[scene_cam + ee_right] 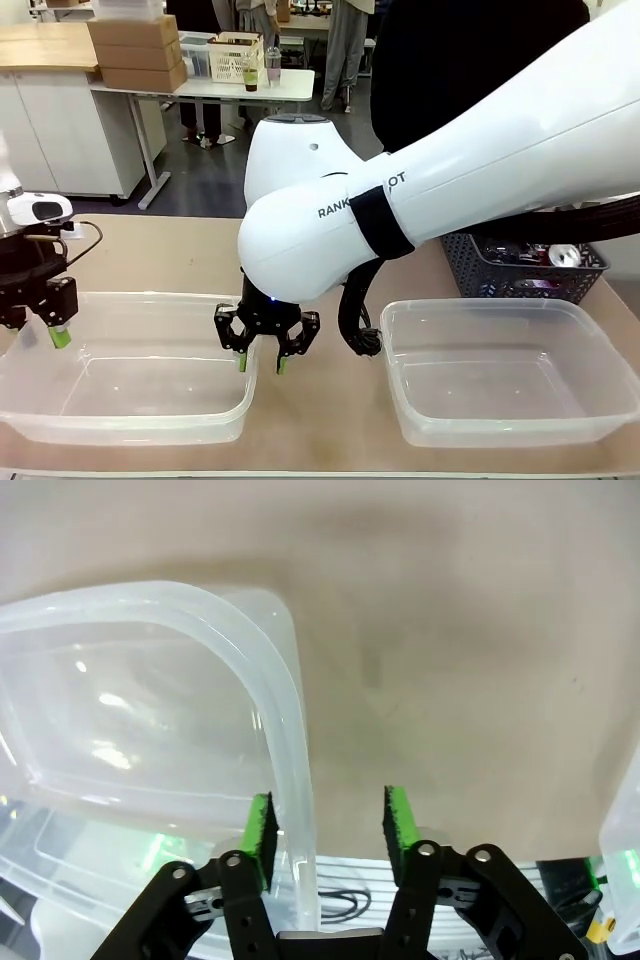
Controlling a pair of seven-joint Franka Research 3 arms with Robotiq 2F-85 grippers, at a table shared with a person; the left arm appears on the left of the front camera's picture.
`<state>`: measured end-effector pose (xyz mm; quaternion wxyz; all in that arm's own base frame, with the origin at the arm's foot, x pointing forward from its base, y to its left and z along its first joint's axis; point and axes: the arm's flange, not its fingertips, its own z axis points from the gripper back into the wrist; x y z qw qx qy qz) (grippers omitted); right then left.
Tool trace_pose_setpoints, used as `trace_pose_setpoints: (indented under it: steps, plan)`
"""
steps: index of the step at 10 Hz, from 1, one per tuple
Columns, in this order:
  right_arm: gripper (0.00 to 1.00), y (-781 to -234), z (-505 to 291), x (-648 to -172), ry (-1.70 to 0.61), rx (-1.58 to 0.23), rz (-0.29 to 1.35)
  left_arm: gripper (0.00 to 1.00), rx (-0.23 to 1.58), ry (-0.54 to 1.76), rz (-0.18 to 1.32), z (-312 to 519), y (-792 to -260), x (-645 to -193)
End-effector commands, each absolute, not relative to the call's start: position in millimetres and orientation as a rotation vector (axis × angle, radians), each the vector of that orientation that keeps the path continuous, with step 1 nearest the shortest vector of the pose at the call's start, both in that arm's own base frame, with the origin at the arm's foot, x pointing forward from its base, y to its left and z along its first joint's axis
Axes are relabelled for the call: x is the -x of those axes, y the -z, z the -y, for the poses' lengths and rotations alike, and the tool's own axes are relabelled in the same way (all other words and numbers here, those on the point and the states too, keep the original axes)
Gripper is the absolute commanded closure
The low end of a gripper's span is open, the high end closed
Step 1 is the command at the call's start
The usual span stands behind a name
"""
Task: Sort the waste into each basket.
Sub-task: Pick up the Organizing box on the left side of the table and lift it.
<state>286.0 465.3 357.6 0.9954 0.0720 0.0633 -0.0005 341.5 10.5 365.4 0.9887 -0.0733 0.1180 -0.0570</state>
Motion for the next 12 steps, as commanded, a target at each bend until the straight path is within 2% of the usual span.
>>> trace_pose_setpoints:
  steps: [1,3,9,12]
  plan:
    - [1.0,-359,-470,-287,-0.007,-0.151,-0.128,0.86,0.105,0.07,-0.244,-7,-330,-275]
    - [1.0,-358,-468,-289,-0.001,-0.147,-0.134,1.0,0.084,0.041,-0.232,-10,-326,-279]
    - [1.0,-358,-462,-292,0.019,-0.128,-0.149,1.0,0.07,0.019,-0.183,-13,-338,-278]
    - [1.0,-402,-439,-306,0.04,-0.063,-0.188,1.0,0.192,0.07,-0.192,-2,-383,-287]
